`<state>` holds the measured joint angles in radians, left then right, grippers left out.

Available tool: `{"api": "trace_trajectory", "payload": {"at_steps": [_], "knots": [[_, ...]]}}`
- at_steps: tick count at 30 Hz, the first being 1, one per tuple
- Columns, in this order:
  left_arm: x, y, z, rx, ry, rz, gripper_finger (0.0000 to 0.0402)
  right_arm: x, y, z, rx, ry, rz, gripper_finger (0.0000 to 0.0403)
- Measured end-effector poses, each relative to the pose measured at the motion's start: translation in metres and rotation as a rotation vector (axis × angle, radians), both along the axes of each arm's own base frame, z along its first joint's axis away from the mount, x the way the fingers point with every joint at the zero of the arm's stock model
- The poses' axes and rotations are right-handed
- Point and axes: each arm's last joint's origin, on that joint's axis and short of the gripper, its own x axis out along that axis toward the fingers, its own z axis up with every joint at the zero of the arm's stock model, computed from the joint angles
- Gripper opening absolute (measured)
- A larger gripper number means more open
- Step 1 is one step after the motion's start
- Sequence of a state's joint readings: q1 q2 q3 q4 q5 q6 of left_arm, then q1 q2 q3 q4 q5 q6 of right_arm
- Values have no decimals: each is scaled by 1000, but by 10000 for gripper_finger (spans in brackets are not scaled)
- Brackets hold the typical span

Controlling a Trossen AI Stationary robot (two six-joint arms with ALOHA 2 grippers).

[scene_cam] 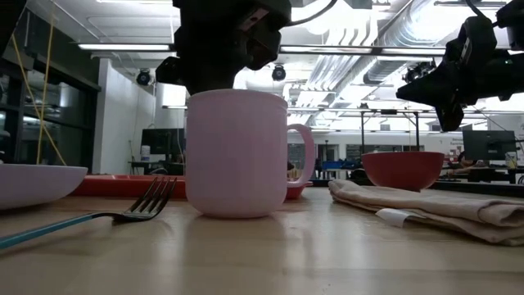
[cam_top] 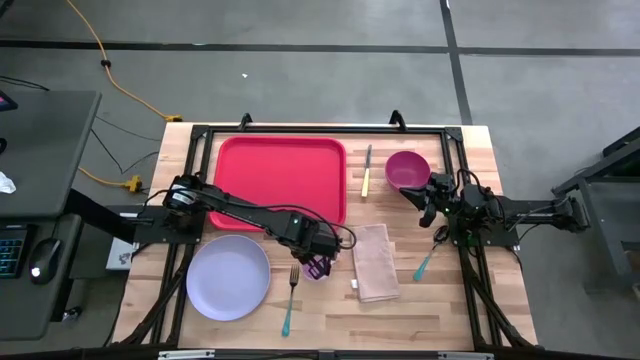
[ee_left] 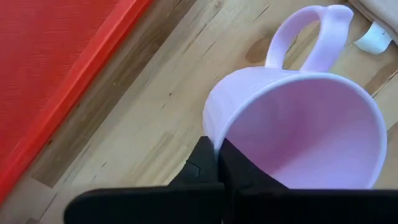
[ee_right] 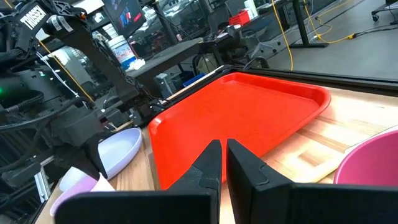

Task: Set up tray
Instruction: Put the pink mug on the red tray

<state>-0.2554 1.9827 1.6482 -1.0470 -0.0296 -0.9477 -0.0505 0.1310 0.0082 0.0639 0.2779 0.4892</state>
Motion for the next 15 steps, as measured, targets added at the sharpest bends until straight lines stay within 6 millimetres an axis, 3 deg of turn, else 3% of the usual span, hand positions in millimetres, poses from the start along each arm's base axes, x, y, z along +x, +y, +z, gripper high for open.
{"api": "trace_trajectory", "payload": {"at_steps": [4,8,15], "knots": [[0,0,0,-6,2,24,27,0,0,0,0,0,0,0],[1,-1,5,-28,4,21,12,0,0,0,0,-1,0,0],[2,-1,56,-28,-29,13,12,0,0,0,0,0,0,0]]}}
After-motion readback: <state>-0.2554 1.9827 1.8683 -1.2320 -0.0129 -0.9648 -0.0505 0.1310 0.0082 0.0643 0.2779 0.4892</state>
